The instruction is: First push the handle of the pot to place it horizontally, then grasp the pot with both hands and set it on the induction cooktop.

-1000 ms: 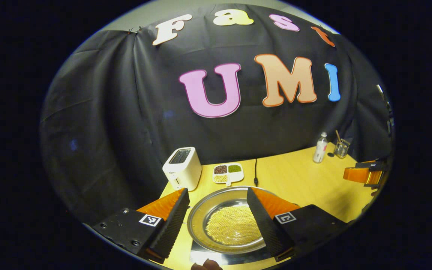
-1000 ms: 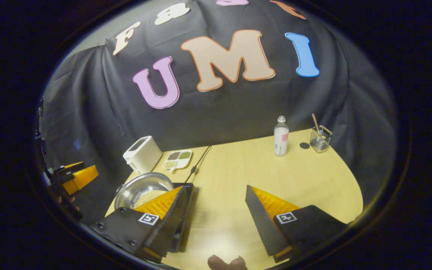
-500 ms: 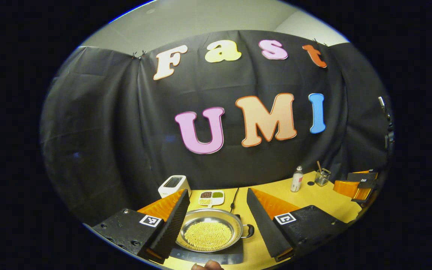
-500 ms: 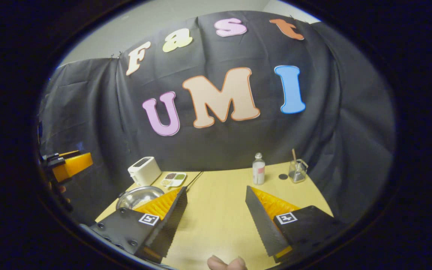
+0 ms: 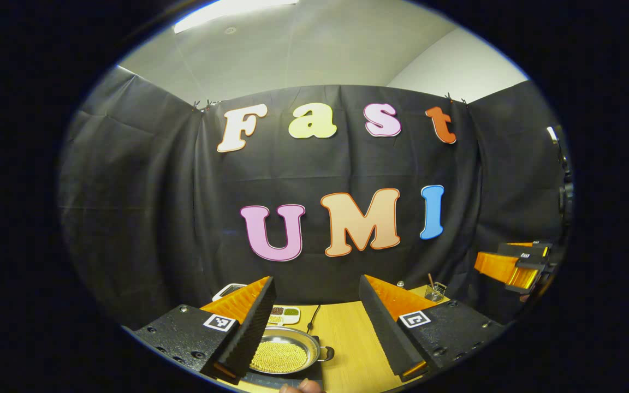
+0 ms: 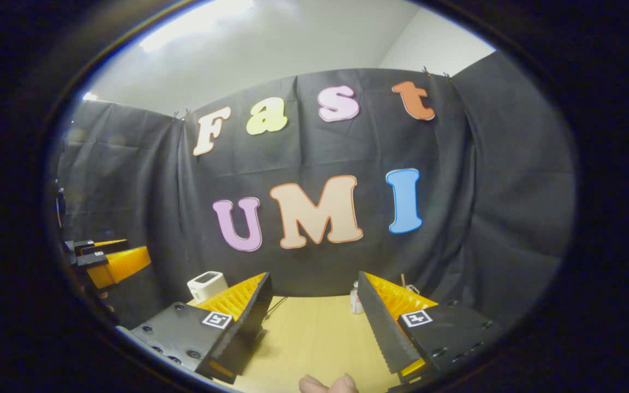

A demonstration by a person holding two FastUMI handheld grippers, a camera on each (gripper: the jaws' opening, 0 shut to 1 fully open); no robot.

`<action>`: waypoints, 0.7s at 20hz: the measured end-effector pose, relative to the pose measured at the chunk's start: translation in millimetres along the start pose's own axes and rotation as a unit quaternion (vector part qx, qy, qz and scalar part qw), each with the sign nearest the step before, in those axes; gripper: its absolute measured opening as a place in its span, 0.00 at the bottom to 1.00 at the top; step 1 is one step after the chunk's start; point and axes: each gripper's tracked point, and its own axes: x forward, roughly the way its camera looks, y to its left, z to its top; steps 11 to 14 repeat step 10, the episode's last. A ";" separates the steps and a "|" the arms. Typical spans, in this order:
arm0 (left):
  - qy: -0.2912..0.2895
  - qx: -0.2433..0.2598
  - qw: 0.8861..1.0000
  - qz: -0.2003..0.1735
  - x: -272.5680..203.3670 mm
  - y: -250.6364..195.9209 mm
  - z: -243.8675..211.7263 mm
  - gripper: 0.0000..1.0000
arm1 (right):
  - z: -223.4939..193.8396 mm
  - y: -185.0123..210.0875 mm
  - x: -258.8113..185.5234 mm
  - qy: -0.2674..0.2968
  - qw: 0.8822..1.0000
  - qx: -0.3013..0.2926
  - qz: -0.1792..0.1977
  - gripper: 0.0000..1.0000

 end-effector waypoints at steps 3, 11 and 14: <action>-0.007 -0.012 1.000 -0.010 -25.5 2.4 3.5 0.96 | 23.6 7.7 -31.9 -0.028 0.999 0.009 -0.012 0.93; 0.012 -0.041 0.999 -0.008 -69.1 23.0 -22.5 0.94 | 21.2 52.8 -77.8 -0.049 0.998 -0.037 0.002 0.93; 0.012 -0.041 0.999 -0.008 -69.1 23.0 -22.5 0.94 | 21.2 52.8 -77.8 -0.049 0.998 -0.037 0.002 0.93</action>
